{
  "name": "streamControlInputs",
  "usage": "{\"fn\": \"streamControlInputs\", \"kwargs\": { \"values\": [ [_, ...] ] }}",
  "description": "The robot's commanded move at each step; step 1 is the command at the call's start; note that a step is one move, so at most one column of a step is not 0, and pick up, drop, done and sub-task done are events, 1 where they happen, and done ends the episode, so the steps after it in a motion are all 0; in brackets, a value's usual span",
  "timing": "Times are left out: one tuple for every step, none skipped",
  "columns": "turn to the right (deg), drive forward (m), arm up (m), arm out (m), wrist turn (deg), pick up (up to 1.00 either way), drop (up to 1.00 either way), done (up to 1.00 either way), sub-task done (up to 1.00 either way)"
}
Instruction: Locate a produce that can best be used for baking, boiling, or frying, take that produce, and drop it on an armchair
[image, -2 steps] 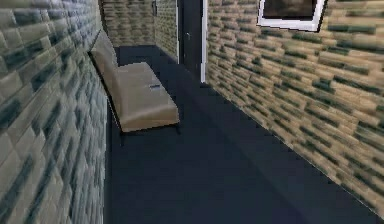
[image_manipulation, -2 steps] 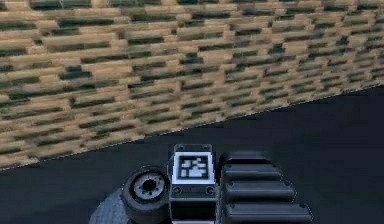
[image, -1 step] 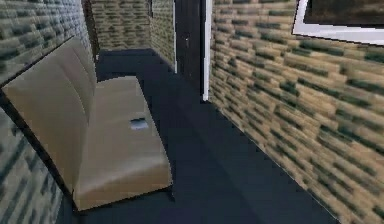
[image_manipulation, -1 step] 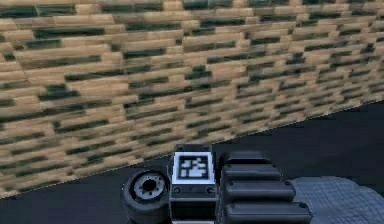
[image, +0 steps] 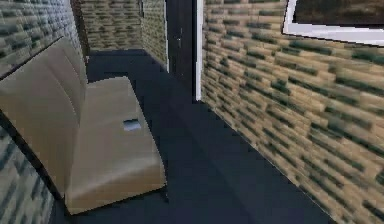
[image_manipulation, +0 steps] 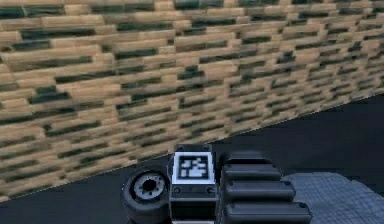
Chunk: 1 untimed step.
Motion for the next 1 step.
{"fn": "streamControlInputs", "kwargs": {
  "values": [
    [18.0, 0.0, 0.0, 0.0, 0.0, 0.0, 0.0, 0.0, 0.0]
  ]
}}
